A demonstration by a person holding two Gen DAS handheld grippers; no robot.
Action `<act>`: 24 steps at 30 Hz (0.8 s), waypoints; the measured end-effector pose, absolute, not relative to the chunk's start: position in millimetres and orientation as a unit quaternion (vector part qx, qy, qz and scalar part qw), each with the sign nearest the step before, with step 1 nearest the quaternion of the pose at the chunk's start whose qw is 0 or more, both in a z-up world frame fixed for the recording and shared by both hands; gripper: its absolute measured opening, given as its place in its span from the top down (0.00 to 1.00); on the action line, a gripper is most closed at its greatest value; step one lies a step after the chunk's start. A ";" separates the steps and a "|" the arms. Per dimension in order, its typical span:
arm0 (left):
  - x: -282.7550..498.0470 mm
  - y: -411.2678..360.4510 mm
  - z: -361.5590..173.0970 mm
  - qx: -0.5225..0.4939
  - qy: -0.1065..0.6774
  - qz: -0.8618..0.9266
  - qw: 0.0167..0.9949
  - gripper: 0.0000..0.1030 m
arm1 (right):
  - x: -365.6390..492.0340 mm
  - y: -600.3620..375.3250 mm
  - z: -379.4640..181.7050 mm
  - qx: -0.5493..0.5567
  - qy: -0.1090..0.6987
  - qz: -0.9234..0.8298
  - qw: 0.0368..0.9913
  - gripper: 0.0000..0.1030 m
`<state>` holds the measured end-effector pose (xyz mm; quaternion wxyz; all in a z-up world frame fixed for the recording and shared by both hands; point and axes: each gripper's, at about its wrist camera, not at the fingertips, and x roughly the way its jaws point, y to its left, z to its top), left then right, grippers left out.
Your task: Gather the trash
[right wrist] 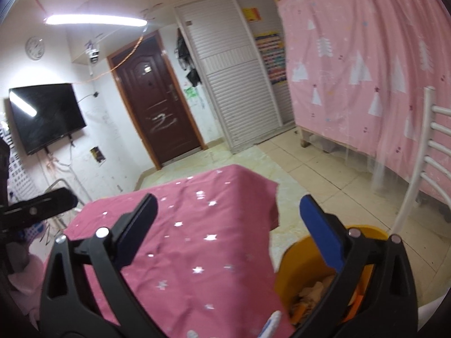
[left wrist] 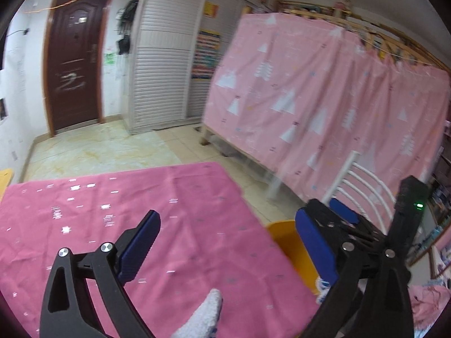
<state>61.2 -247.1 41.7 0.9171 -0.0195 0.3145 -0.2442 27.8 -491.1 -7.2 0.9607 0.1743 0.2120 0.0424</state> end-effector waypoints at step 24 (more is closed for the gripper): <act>80.7 -67.3 13.0 -0.039 0.302 -0.027 0.952 0.10 | 56.5 -328.9 0.8 0.082 0.222 0.180 0.955 0.06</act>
